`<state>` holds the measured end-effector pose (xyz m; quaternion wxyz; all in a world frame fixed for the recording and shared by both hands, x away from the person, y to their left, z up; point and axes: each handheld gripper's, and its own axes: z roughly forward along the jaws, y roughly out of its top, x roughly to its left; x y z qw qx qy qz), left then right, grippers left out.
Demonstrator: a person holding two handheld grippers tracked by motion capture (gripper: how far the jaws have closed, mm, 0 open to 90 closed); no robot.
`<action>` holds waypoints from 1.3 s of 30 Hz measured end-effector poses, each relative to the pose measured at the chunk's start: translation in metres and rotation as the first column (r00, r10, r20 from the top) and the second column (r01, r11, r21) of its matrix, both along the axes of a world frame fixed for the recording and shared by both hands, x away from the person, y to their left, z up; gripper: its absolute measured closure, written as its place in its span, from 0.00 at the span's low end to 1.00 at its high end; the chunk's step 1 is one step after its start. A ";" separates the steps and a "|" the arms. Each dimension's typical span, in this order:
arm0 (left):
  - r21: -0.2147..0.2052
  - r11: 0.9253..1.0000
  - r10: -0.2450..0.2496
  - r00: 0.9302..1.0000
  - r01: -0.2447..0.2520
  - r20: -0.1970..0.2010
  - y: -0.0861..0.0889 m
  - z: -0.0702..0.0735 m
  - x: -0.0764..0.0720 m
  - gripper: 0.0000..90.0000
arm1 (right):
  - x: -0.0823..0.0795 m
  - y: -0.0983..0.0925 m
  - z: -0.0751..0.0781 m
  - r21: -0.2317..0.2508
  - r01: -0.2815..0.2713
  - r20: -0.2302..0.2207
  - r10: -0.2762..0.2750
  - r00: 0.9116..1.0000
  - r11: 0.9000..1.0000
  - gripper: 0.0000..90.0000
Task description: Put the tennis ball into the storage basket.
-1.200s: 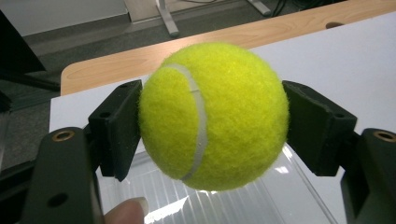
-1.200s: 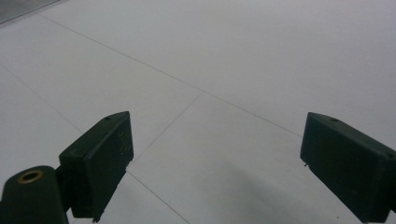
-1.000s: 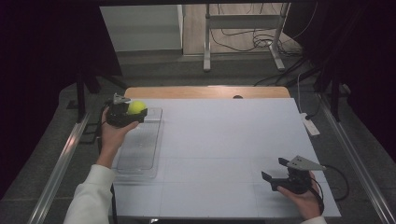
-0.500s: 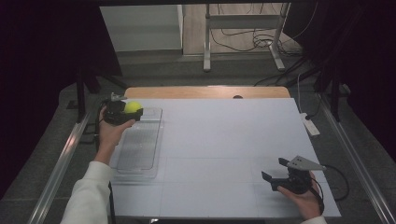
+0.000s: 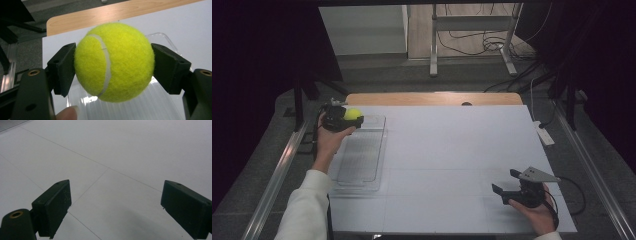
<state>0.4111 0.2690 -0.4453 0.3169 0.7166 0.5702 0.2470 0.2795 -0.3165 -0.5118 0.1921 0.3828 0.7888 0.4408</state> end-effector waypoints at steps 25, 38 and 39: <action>0.033 0.999 -0.003 0.995 0.006 -0.096 0.003 -0.018 0.011 0.29 | 0.000 0.000 0.000 -0.007 0.001 0.000 -0.001 1.000 1.000 0.11; 0.060 0.998 -0.014 0.988 0.024 -0.156 -0.001 -0.029 0.014 0.29 | 0.000 0.001 -0.001 -0.009 0.001 -0.001 -0.001 1.000 1.000 0.11; 0.065 0.998 -0.016 0.987 0.027 -0.162 -0.002 -0.031 0.014 0.29 | 0.001 0.001 -0.001 -0.009 0.001 -0.001 -0.001 1.000 1.000 0.11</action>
